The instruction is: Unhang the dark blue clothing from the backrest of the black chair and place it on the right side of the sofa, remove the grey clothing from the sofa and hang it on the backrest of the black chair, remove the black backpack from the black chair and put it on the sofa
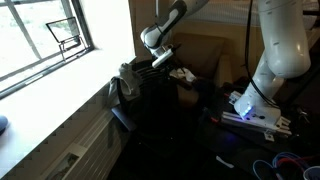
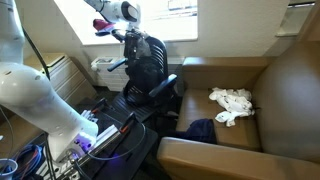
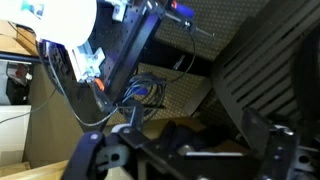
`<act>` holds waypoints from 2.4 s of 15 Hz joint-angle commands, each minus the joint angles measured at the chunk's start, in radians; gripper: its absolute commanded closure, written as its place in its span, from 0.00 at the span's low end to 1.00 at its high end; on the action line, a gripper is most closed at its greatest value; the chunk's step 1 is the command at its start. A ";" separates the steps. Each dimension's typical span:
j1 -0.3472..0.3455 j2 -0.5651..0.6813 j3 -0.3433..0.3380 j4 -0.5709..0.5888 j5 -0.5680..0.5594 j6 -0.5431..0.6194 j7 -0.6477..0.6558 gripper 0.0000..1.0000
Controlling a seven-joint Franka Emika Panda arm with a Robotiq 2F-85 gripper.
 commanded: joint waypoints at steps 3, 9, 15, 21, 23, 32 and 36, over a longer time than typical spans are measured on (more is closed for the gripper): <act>-0.026 -0.059 -0.069 -0.135 -0.052 0.109 0.214 0.00; -0.030 -0.004 -0.080 -0.082 -0.025 0.134 0.328 0.00; -0.039 0.043 -0.125 -0.107 -0.112 0.357 0.627 0.00; -0.040 0.049 -0.119 -0.110 -0.108 0.425 0.745 0.00; -0.010 0.043 -0.131 -0.130 -0.159 0.528 0.811 0.00; 0.040 0.061 -0.120 -0.130 -0.270 0.707 0.926 0.00; -0.079 0.083 -0.013 -0.114 -0.104 0.727 0.698 0.00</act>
